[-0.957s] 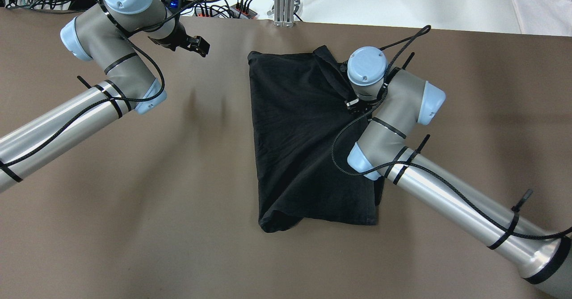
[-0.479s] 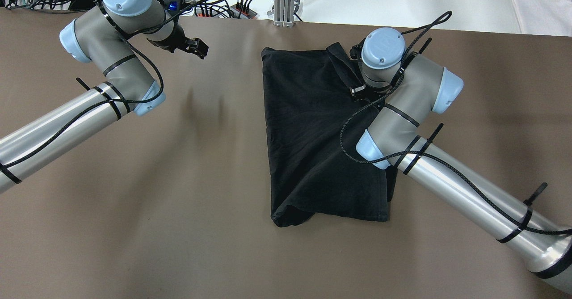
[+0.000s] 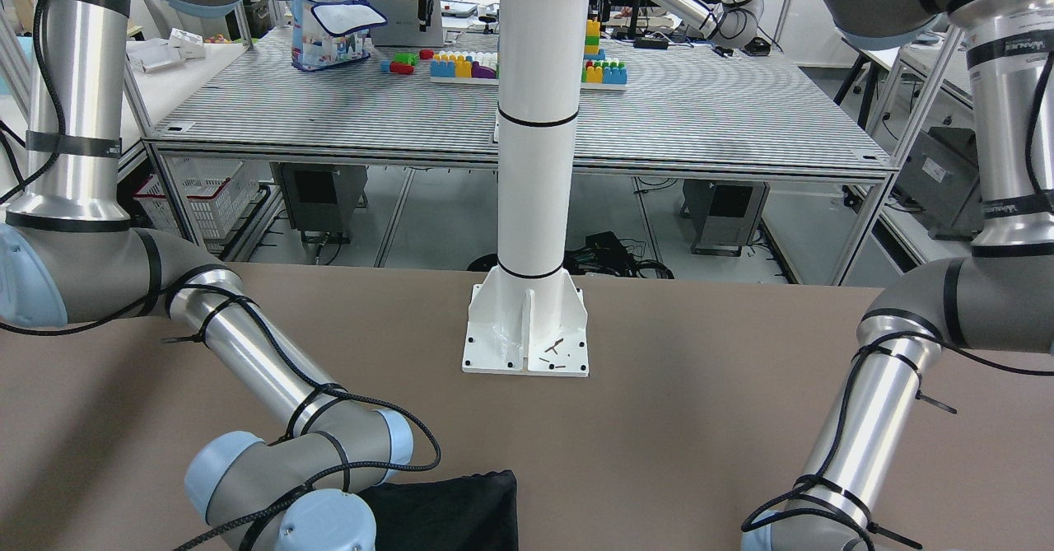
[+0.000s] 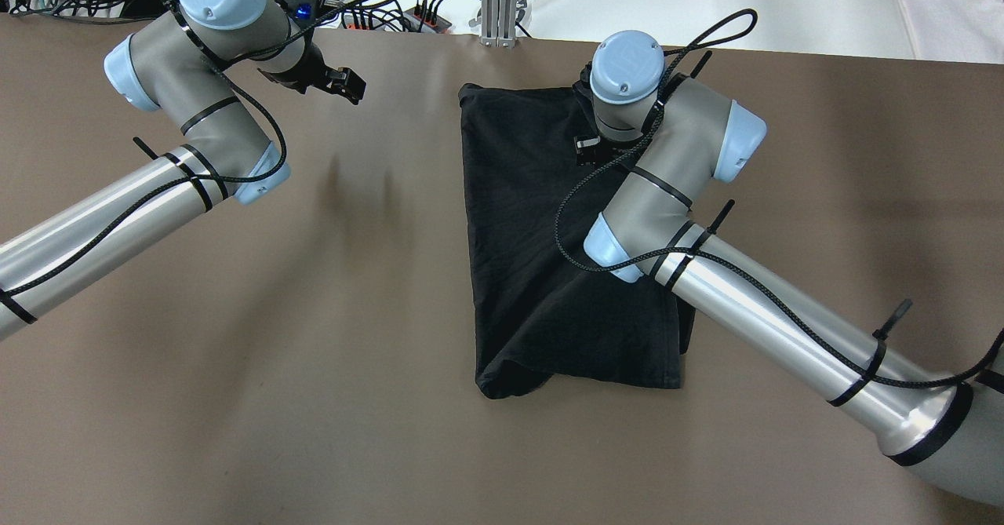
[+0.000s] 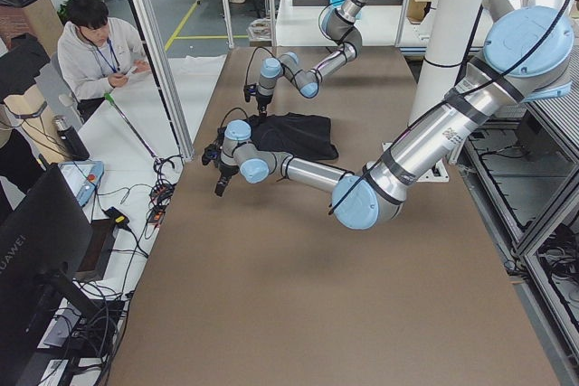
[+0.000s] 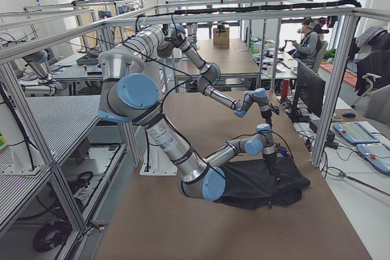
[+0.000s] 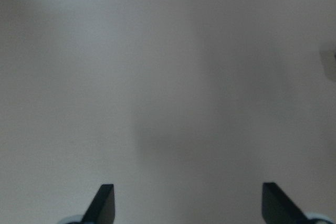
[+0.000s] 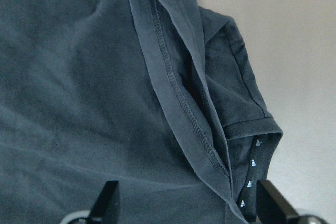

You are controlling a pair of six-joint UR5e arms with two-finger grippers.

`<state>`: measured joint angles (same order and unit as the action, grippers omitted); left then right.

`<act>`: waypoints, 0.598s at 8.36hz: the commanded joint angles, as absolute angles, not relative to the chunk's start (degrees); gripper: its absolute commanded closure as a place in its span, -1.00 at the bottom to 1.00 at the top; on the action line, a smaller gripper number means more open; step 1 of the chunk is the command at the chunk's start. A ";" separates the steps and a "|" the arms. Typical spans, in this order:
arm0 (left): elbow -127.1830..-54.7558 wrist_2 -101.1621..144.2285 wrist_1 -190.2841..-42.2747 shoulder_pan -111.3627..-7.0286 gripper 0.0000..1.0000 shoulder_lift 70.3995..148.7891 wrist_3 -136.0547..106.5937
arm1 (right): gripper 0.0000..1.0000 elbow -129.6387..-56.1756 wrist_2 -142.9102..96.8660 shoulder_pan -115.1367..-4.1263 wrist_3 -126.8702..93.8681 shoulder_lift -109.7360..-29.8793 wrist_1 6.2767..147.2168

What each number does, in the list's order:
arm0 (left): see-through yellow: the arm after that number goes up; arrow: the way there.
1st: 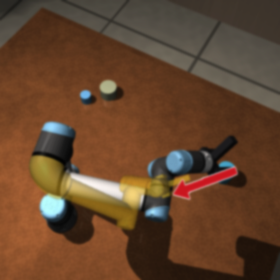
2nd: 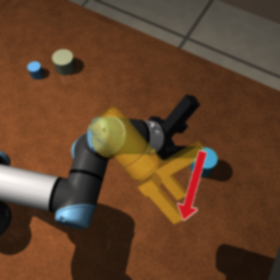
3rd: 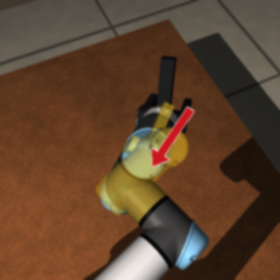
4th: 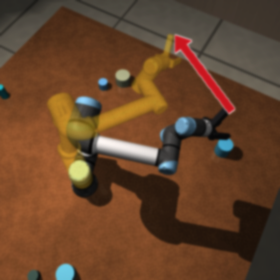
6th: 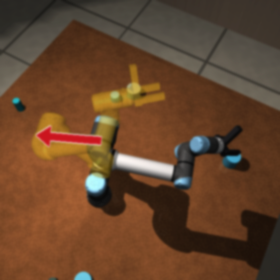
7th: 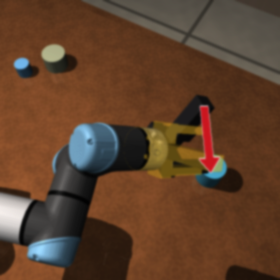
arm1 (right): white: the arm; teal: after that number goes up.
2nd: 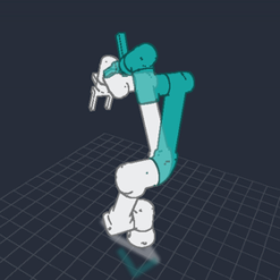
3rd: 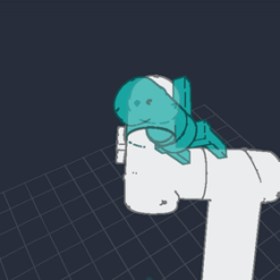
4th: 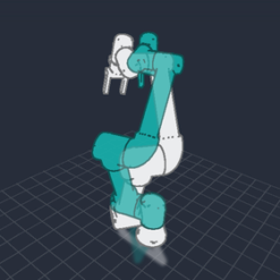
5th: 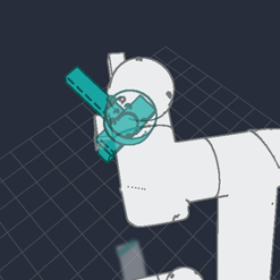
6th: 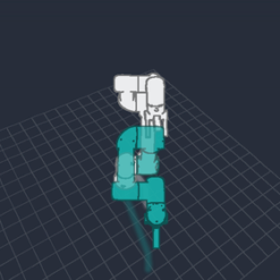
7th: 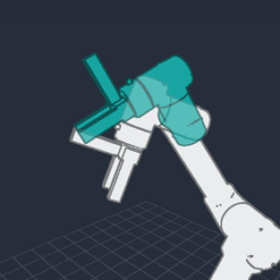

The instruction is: Fold clothes

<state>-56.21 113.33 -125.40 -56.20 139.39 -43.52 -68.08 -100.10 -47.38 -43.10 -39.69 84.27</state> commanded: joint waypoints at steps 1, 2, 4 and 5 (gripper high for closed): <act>-56.34 113.38 -125.33 -56.16 -1.00 139.31 -43.77 | -0.83 -61.18 -96.78 -47.02 -31.51 -37.62 84.11; -56.34 113.38 -125.33 -56.16 -1.00 139.31 -43.68 | -0.82 -60.04 -95.72 -47.02 -27.81 -37.53 83.59; -56.34 113.38 -125.42 -56.34 -1.00 139.31 -43.42 | -0.79 -57.32 -95.02 -47.02 -24.46 -37.44 79.66; -56.34 113.29 -125.42 -56.34 -1.00 139.22 -43.50 | -0.78 -55.65 -92.05 -47.02 -23.65 -37.44 77.28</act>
